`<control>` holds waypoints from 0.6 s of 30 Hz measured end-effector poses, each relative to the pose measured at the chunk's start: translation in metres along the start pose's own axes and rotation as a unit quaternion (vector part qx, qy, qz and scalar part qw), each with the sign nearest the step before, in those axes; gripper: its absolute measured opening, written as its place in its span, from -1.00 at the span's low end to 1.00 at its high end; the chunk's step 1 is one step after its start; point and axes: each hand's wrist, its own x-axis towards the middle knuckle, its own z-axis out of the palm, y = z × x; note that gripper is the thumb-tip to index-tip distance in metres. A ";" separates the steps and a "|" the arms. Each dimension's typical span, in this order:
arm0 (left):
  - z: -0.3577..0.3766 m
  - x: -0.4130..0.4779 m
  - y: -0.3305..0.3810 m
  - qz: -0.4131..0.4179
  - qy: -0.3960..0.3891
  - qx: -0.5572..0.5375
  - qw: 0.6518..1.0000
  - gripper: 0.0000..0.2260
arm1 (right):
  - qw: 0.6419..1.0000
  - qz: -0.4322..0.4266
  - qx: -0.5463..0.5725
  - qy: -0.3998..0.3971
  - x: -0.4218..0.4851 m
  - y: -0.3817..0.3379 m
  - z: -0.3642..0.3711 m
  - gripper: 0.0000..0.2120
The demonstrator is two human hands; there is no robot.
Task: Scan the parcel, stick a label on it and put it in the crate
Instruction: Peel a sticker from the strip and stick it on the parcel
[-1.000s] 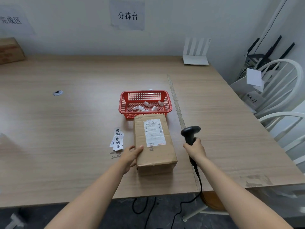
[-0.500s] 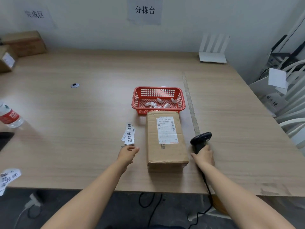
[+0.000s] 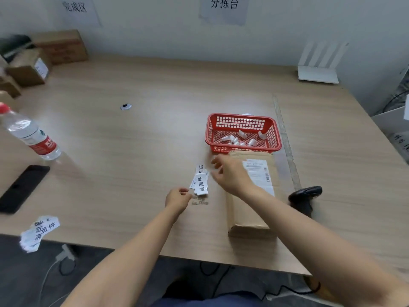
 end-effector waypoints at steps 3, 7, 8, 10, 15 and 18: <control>-0.001 0.011 -0.001 -0.006 -0.019 0.020 1.000 -0.71 | 0.986 0.057 -0.084 -0.132 0.020 -0.005 0.045 -0.68; 0.000 0.021 -0.005 -0.015 -0.046 0.030 0.998 -0.71 | 0.966 0.104 -0.163 -0.173 0.030 0.013 0.086 -0.59; -0.001 0.023 -0.007 -0.019 -0.050 0.036 0.998 -0.71 | 0.959 0.104 -0.190 -0.183 0.030 0.018 0.092 -0.58; -0.003 0.027 -0.013 -0.029 -0.052 0.042 0.997 -0.71 | 0.946 0.100 -0.234 -0.198 0.030 0.027 0.101 -0.64; -0.006 0.035 -0.020 -0.043 -0.050 0.030 0.997 -0.75 | 0.928 0.028 -0.318 -0.191 0.032 0.030 0.109 -0.72; -0.005 0.036 -0.017 -0.044 -0.059 0.028 0.997 -0.75 | 0.927 0.009 -0.332 -0.172 0.030 0.030 0.113 -0.70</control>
